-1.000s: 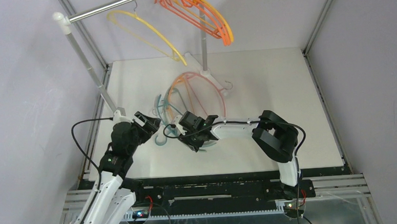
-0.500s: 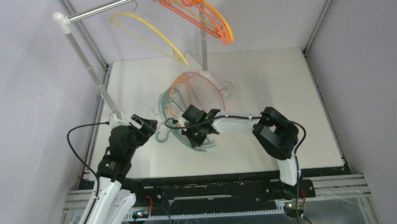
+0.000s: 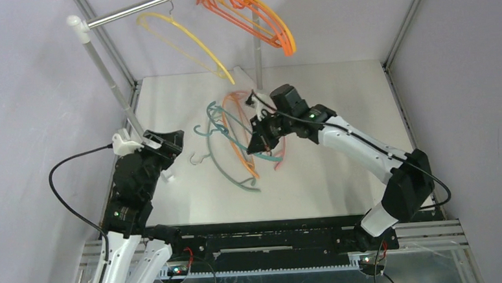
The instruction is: Organize the hangers
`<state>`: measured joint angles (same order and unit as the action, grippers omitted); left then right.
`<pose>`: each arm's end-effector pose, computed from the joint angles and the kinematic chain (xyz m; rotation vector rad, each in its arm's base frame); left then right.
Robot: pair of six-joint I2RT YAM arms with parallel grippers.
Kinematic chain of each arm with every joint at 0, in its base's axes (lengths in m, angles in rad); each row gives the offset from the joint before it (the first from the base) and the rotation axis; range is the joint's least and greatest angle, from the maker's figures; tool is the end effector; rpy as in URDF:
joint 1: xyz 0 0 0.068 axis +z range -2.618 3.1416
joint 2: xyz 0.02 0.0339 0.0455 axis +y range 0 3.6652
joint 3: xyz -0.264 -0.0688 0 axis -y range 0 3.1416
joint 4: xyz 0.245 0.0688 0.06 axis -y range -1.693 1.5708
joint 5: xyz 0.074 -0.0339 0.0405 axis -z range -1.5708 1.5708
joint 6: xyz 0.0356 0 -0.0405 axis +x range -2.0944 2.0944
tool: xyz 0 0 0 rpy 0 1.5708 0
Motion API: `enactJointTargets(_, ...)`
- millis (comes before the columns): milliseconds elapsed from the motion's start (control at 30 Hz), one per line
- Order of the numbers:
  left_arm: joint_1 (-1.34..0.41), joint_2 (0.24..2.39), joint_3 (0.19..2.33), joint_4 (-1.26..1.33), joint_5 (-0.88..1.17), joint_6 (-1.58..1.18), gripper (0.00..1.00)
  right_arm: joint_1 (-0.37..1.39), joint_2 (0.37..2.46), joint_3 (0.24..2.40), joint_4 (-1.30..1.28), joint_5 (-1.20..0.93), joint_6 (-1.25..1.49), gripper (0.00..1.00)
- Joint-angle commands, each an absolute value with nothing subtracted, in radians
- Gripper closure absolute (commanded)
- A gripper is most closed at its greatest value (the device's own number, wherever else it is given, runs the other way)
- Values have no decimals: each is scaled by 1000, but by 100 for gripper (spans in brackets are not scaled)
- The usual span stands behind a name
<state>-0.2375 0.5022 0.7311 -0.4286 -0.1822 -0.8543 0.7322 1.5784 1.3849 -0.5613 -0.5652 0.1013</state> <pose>0.1186 -0.0221 0.3330 -0.6765 1.6792 -0.6256 0.2474 0.2480 0.3180 -1.0338 2.1941 1.0601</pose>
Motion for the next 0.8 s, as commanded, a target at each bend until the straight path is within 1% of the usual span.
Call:
enactJointTargets(0, -230, 548, 806, -396, -217, -814, 14, 664, 1511, 1409, -593, -754, 158, 100)
enactJointTargets(200, -231, 613, 836, -365, -208, -805, 14, 549, 1400, 1338, -577, -885, 221, 100)
enactJointTargets(400, -231, 697, 847, -293, -181, -819, 15, 465, 1327, 1320, -593, -956, 247, 100)
enactJointTargets(633, -232, 796, 863, -224, -104, -832, 17, 438, 1348, 1286, -553, -944, 274, 100)
enactJointTargets(767, -232, 808, 832, -182, -60, -838, 18, 438, 1399, 1247, -367, -927, 397, 100)
